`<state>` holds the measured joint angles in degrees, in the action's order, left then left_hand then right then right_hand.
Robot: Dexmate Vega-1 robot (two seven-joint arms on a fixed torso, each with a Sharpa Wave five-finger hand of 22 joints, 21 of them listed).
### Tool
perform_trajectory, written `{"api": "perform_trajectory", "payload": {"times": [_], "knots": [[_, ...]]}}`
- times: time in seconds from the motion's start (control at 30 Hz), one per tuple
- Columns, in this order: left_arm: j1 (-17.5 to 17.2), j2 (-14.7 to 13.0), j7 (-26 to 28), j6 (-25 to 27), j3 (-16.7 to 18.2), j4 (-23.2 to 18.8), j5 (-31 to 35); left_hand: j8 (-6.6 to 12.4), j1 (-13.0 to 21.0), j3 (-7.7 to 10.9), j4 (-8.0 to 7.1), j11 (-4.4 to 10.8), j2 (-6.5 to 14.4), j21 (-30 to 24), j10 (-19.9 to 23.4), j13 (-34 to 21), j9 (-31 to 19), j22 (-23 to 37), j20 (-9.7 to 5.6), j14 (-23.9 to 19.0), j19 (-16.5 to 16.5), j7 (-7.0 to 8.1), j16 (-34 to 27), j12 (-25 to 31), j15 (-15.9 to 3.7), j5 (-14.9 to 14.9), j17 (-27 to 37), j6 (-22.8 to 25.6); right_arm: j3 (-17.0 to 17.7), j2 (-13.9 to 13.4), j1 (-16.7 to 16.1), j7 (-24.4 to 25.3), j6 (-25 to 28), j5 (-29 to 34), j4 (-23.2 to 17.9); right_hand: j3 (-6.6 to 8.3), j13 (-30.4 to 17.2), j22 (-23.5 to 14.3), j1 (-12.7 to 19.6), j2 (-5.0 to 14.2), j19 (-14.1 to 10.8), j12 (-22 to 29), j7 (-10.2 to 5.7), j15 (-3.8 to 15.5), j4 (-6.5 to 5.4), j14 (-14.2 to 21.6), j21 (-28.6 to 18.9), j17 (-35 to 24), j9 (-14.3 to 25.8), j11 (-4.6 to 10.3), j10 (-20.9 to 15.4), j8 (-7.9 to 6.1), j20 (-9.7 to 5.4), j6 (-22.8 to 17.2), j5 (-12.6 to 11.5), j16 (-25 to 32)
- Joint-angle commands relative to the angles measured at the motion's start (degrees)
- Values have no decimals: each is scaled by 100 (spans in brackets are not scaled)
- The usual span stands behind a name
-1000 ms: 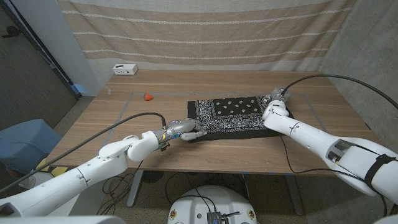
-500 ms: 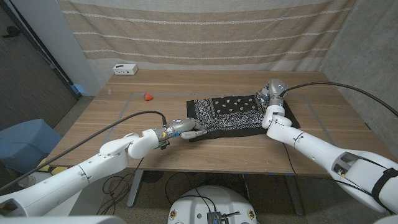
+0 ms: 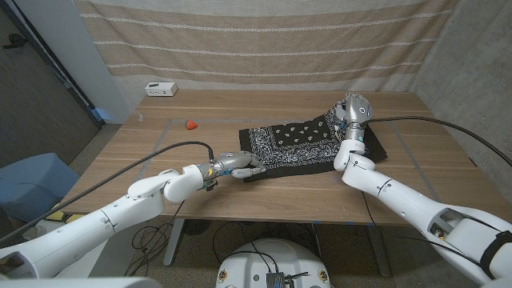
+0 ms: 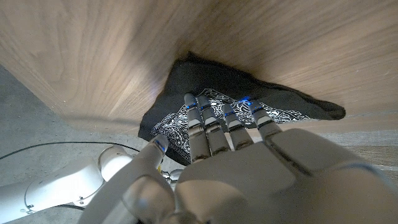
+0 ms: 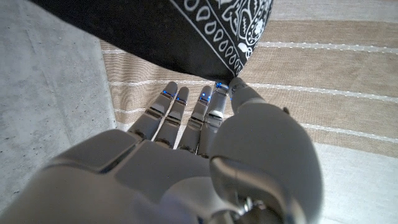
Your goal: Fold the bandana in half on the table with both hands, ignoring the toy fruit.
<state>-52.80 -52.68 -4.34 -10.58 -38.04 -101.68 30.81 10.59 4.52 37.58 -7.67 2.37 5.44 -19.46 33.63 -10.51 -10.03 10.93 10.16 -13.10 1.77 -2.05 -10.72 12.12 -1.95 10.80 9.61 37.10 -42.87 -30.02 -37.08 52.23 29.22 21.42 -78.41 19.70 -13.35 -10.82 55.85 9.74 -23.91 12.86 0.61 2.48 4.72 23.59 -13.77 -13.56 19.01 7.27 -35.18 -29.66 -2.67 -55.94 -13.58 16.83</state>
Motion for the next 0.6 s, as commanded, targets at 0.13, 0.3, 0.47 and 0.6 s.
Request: {"api": "perform_trajectory", "payload": {"times": [0.13,0.3,0.47,0.6], "knots": [[112,39,-39,-156,-53,100,31,27,-53,14,-42,29,46,12,34,-26,-23,14,30,-17,15,22,15,29,-47,24,13,5,159,-63,-403,-657,613,228,-1427,2,-53,-12,-76,-13,172,-56,-40,912,-85,-208,61,-30,147,10,138,-123,-108,82,-60,-109],[107,44,-28,-184,-59,93,51,21,-58,21,-40,67,52,18,28,-26,-23,13,31,-14,19,21,21,18,-56,27,12,-10,260,-43,-499,-916,651,142,-1805,-18,-72,-10,-94,-19,270,-80,-73,892,-108,-369,94,-43,215,-11,198,-178,-73,112,-75,-180],[107,48,-20,-214,-67,68,91,23,-61,26,-36,58,57,23,24,-27,-23,13,31,-13,25,36,24,10,-51,29,11,-7,384,-11,-602,-1138,578,-24,-2120,-50,-93,-7,-124,0,402,-110,-58,873,-150,-534,138,-81,295,-61,290,-244,-17,152,-90,-231],[111,50,-41,-212,-74,33,132,22,-64,32,-34,61,63,27,35,-28,-23,13,24,-15,29,43,26,10,-60,31,11,-11,508,31,-694,-1322,467,-240,-2361,-68,-102,-5,-120,5,445,-114,-49,853,-154,-615,149,-102,332,-101,314,-268,17,187,-95,-249]]}}
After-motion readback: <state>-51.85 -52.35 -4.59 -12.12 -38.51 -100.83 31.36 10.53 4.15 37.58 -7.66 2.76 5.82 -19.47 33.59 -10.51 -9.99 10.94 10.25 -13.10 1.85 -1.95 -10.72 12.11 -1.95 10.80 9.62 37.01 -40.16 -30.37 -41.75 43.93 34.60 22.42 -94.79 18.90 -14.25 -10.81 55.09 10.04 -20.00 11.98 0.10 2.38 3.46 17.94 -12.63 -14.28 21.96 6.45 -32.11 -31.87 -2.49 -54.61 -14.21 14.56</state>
